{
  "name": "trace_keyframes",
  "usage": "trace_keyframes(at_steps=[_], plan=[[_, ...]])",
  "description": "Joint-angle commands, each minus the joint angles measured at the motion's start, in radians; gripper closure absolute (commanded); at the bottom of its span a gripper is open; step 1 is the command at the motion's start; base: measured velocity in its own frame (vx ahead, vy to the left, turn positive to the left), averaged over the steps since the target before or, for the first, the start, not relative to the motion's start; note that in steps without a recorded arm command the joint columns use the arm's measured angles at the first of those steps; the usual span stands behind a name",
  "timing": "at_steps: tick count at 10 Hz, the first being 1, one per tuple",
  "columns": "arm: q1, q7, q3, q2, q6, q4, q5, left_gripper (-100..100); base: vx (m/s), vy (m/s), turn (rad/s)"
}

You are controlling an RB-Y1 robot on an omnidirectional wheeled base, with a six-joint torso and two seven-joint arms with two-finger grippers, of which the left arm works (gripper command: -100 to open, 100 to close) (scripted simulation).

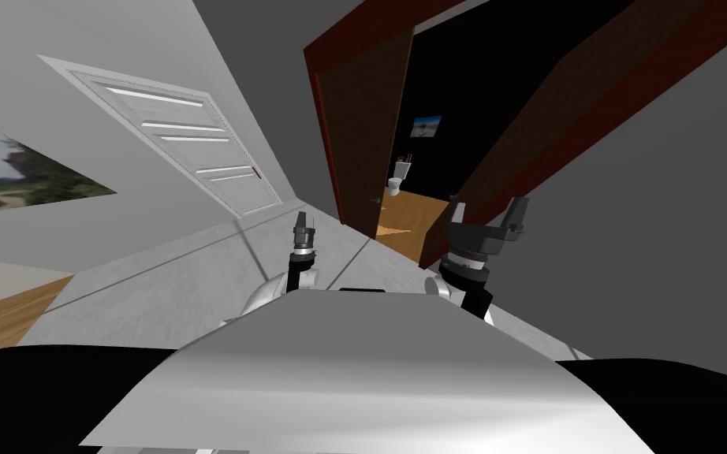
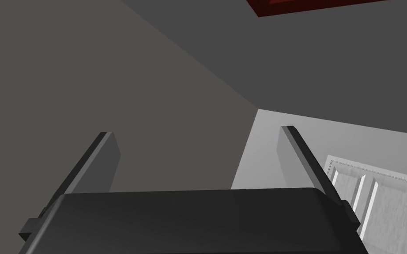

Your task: Push the door open

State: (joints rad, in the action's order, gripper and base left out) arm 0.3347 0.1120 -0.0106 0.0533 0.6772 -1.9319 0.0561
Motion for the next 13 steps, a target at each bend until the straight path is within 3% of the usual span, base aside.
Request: trace_keyframes(at_steps=[1, 13], plan=[[-0.013, -0.004, 0.004, 0.006, 0.0, 0.03, -0.005, -100, 0.086, 0.007, -0.066], [-0.121, -0.026, 0.048, 0.035, 0.027, 0.298, -0.041, -100, 0.097, 0.006, -0.067]])
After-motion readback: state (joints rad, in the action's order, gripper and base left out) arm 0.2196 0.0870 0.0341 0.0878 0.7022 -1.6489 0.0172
